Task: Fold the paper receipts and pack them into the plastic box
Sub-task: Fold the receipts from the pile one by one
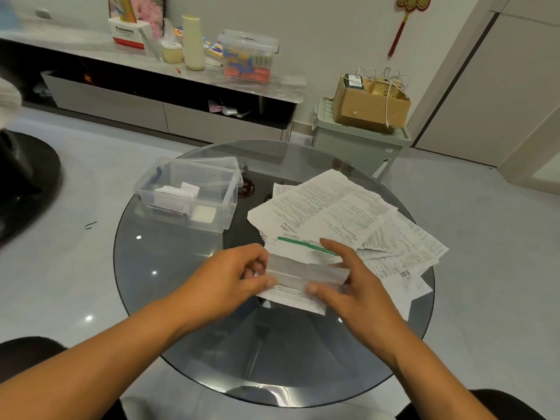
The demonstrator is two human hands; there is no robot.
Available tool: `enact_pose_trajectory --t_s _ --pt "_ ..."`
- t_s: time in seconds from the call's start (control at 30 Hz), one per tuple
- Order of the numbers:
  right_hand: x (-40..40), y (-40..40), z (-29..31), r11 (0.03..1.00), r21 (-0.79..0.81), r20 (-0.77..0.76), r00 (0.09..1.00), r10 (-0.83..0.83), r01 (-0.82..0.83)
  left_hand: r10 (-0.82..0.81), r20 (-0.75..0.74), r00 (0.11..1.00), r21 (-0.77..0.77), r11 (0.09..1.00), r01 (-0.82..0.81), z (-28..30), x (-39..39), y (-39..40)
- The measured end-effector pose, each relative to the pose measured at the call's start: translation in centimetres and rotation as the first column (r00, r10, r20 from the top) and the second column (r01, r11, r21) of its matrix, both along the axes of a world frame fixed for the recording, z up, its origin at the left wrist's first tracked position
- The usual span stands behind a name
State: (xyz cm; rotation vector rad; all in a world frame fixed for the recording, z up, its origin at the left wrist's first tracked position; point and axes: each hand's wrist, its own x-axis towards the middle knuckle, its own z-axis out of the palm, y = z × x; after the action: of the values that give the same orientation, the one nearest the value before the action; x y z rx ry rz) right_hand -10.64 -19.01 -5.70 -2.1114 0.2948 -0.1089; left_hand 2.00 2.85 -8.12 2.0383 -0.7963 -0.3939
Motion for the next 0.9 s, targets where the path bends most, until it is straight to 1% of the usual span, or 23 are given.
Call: enact_pose_trajectory --t_s 0.07,0.13,0.17,0.27,0.33,0.4,0.43,0.5,0.57,0.6,0.63,0.7,0.77,0.8,0.9 --pt "0.6 0.2 -0.8 0.994 0.022 0.017 0.994 -0.108 0.108 0.073 -0.075 0.995 -0.041 0.996 -0.077 -0.2 0.0 -0.7" --pt "1.2 0.3 -1.2 0.983 -0.017 0.027 0.983 -0.181 0.181 0.125 -0.061 0.99 -0.014 0.992 -0.126 -0.1 0.0 -1.5" --pt "1.4 0.3 -1.4 0.979 -0.043 0.028 0.98 -0.196 0.197 0.142 -0.016 0.99 0.018 0.99 -0.142 0.0 0.0 -1.8" --pt "1.9 0.6 -1.8 0.964 -0.155 0.037 0.976 -0.214 0.217 0.147 0.191 0.97 0.141 0.974 -0.176 0.2 0.0 -2.4" --pt "1.8 0.6 -2.1 0.945 -0.243 0.103 0.975 -0.198 0.217 0.081 0.299 0.951 0.165 0.977 -0.135 0.3 0.3 -2.6" --pt "1.6 0.2 -2.3 0.931 -0.32 0.143 0.98 -0.137 0.177 -0.094 0.425 0.901 0.239 0.971 -0.012 0.4 0.7 -2.5" --pt "1.4 0.0 -2.1 0.931 -0.34 0.121 0.988 -0.099 0.135 -0.188 0.463 0.866 0.295 0.954 0.05 0.4 0.8 -2.4" --pt "1.0 -0.4 -1.6 0.931 -0.364 -0.007 1.0 -0.003 0.001 -0.298 0.477 0.827 0.382 0.917 0.11 0.5 1.1 -2.3" --pt "0.9 -0.7 -1.2 0.891 -0.438 -0.123 0.99 0.073 -0.12 -0.33 0.523 0.786 0.417 0.903 0.102 0.9 1.4 -2.5" --pt "0.8 -0.8 -1.1 0.87 -0.471 -0.145 0.986 0.087 -0.146 -0.344 0.547 0.763 0.429 0.898 0.098 1.1 1.5 -2.7" --pt "0.9 -0.9 -1.2 0.858 -0.493 -0.138 0.987 0.084 -0.141 -0.358 0.564 0.744 0.441 0.892 0.094 1.3 1.7 -2.8" --pt "1.2 -0.9 -1.4 0.847 -0.526 -0.064 0.996 0.055 -0.08 -0.364 0.581 0.728 0.445 0.891 0.09 1.4 2.0 -3.1" --pt "1.6 -1.0 -1.2 0.868 -0.495 -0.019 1.0 0.025 -0.031 -0.342 0.557 0.757 0.424 0.901 0.094 1.4 2.1 -3.0" --pt "1.7 -1.3 -1.0 0.888 -0.458 -0.039 0.999 0.036 -0.05 -0.337 0.535 0.774 0.421 0.901 0.101 1.5 2.1 -2.9" --pt "1.7 -2.5 0.1 0.909 -0.327 -0.218 0.957 0.191 -0.256 -0.357 0.544 0.759 0.419 0.9 0.123 1.3 2.4 -2.9"
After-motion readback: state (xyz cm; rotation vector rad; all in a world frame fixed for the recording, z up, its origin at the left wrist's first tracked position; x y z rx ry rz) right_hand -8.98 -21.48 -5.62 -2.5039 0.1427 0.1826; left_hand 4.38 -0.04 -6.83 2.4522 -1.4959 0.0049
